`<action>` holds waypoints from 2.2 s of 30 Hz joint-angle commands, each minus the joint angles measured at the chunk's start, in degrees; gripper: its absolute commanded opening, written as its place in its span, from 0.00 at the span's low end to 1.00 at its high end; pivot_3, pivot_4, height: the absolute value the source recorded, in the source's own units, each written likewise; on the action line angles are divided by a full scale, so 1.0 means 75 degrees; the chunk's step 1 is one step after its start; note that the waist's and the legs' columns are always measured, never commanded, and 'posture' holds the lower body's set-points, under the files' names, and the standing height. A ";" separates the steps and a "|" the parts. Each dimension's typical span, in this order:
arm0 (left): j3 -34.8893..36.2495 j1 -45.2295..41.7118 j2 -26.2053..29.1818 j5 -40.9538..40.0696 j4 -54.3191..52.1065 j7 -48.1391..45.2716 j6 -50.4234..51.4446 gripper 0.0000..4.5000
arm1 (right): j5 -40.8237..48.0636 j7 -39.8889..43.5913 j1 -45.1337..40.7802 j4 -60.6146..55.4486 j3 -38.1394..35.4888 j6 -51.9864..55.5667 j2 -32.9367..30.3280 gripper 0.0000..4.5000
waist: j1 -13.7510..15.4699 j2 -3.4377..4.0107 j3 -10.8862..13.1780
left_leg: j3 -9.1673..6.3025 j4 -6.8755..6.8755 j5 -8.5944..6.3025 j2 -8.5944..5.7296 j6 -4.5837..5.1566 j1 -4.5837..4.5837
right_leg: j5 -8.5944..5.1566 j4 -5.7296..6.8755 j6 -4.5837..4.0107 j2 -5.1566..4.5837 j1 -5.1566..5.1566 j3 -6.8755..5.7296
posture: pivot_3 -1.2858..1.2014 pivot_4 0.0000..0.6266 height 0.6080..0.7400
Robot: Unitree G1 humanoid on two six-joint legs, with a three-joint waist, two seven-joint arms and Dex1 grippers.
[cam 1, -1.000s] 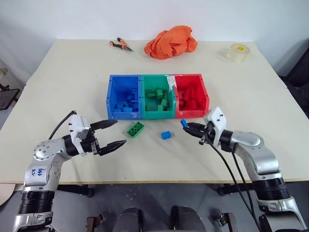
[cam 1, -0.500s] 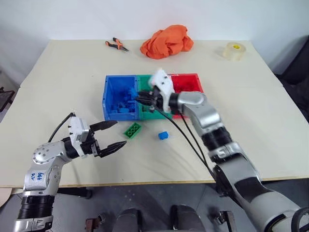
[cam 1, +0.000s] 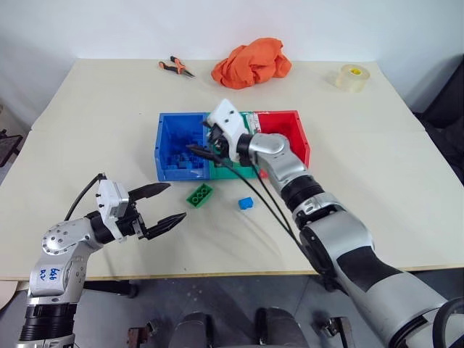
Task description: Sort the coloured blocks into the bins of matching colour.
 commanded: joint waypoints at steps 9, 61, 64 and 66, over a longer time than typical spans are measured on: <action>-0.0217 -0.0982 0.0196 -0.0059 0.1012 -0.0913 -0.0131 1.00 | 0.2003 0.2780 0.5814 -0.8184 -0.0547 0.3498 -0.3943 0.85 | 0.0249 0.0011 0.0006 | -0.0014 0.0006 -0.0011 -0.0024 0.0018 -0.0017 | 0.0005 -0.0066 0.0009 -0.0008 0.0030 0.0014 | 0.52 0.24 1.00; 0.0212 0.0470 0.0153 -0.0308 -0.0648 -0.0036 0.0065 1.00 | 0.0274 0.0173 -0.0314 -0.0062 0.0067 0.0784 0.0170 0.20 | -0.0065 0.0003 0.0002 | 0.0007 -0.0006 -0.0001 0.0008 -0.0015 0.0009 | 0.0000 0.0007 -0.0004 -0.0002 -0.0005 -0.0003 | 0.52 0.24 1.00; 0.0201 0.0435 0.0147 -0.0297 -0.0656 0.0012 0.0052 1.00 | -0.0022 -0.0504 -0.0876 0.0976 0.0017 0.0351 0.0534 0.37 | -0.0061 0.0005 0.0004 | 0.0000 -0.0003 -0.0001 0.0002 -0.0014 0.0003 | 0.0000 0.0002 -0.0004 -0.0003 -0.0004 0.0003 | 0.52 0.24 1.00; 0.0209 0.0449 0.0143 -0.0299 -0.0680 0.0045 0.0043 1.00 | -0.0127 -0.0671 -0.1061 0.1320 -0.0040 0.0074 0.0686 0.52 | -0.0094 0.0007 0.0005 | 0.0000 -0.0004 -0.0001 0.0004 -0.0014 0.0001 | 0.0000 0.0001 -0.0005 -0.0001 -0.0006 0.0005 | 0.52 0.24 1.00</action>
